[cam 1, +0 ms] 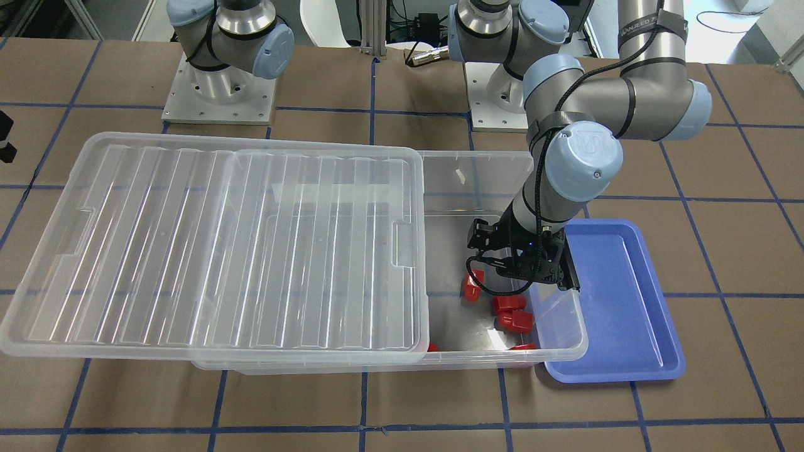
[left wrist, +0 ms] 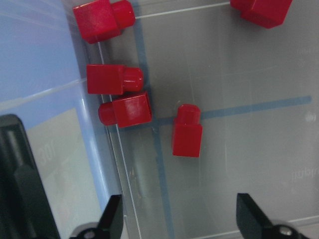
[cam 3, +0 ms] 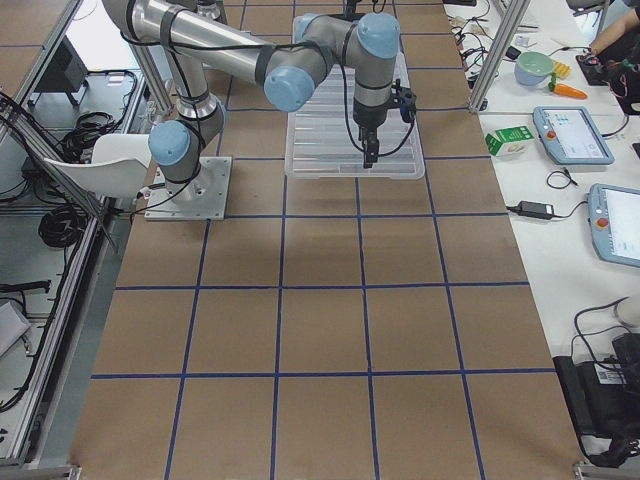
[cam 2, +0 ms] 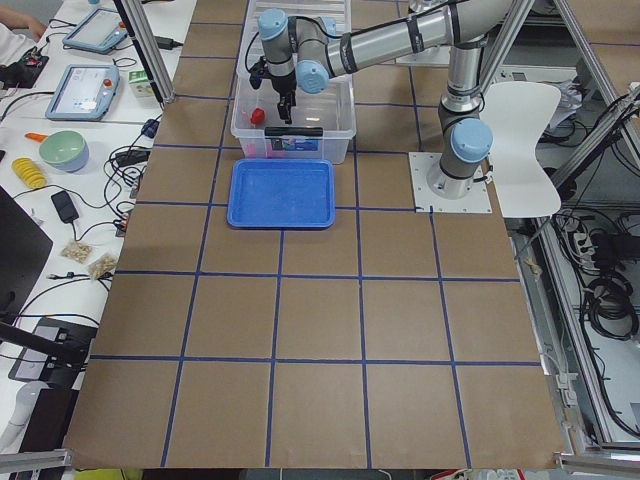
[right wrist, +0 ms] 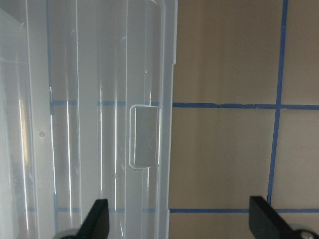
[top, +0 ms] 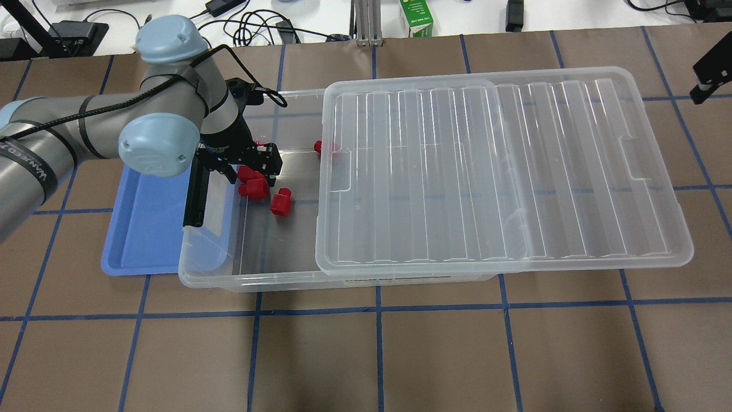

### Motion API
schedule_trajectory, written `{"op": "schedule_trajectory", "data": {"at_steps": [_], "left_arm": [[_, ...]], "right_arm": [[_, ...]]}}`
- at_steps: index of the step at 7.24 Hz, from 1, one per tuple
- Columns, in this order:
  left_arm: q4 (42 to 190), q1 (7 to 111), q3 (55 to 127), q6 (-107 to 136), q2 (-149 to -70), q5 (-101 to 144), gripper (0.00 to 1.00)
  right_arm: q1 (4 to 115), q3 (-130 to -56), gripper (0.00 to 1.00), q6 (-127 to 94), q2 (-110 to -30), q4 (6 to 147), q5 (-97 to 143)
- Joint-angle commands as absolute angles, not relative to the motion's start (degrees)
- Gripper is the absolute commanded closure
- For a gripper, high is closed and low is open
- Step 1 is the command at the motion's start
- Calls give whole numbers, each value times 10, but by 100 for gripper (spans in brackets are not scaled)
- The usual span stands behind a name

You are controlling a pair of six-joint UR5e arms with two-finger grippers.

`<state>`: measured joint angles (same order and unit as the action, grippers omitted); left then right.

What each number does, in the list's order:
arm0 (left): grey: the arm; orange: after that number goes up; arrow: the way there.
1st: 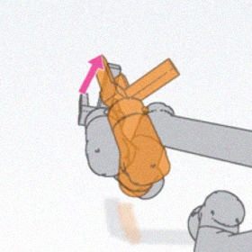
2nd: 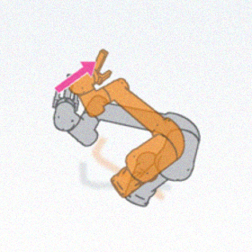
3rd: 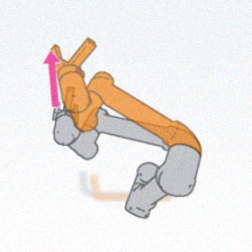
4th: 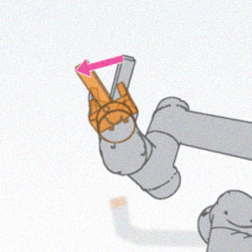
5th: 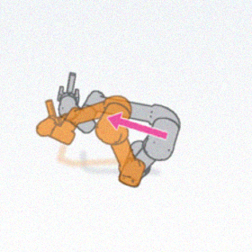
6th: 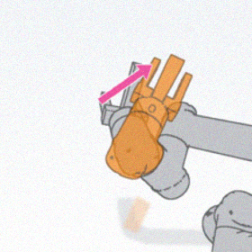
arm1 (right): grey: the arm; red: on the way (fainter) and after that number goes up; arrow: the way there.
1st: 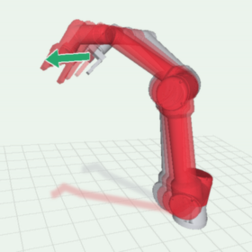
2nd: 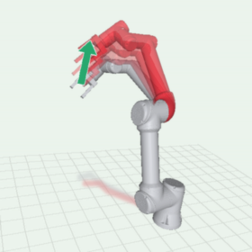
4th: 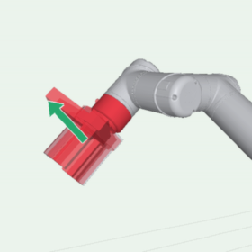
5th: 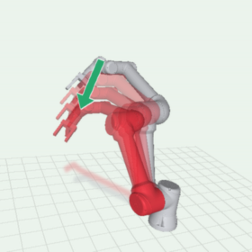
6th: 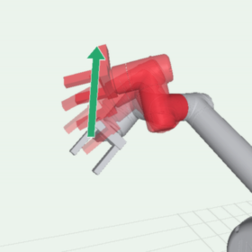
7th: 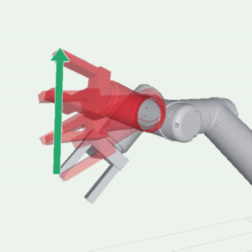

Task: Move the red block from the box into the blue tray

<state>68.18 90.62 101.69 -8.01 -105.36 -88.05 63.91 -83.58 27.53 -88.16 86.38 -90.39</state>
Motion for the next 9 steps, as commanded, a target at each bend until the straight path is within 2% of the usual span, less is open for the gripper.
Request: {"op": "schedule_trajectory", "data": {"at_steps": [1, 5, 9], "left_arm": [[628, 906, 1052, -83, -1072, -873, 20], [615, 911, 1053, -83, -1104, -868, 20], [590, 914, 1052, -80, -1125, -868, 21]], "right_arm": [[690, -832, 0, 204, -885, 856, -903], [871, -832, 0, -56, -865, 894, -908], [883, -834, 0, -54, -853, 910, -910]]}}
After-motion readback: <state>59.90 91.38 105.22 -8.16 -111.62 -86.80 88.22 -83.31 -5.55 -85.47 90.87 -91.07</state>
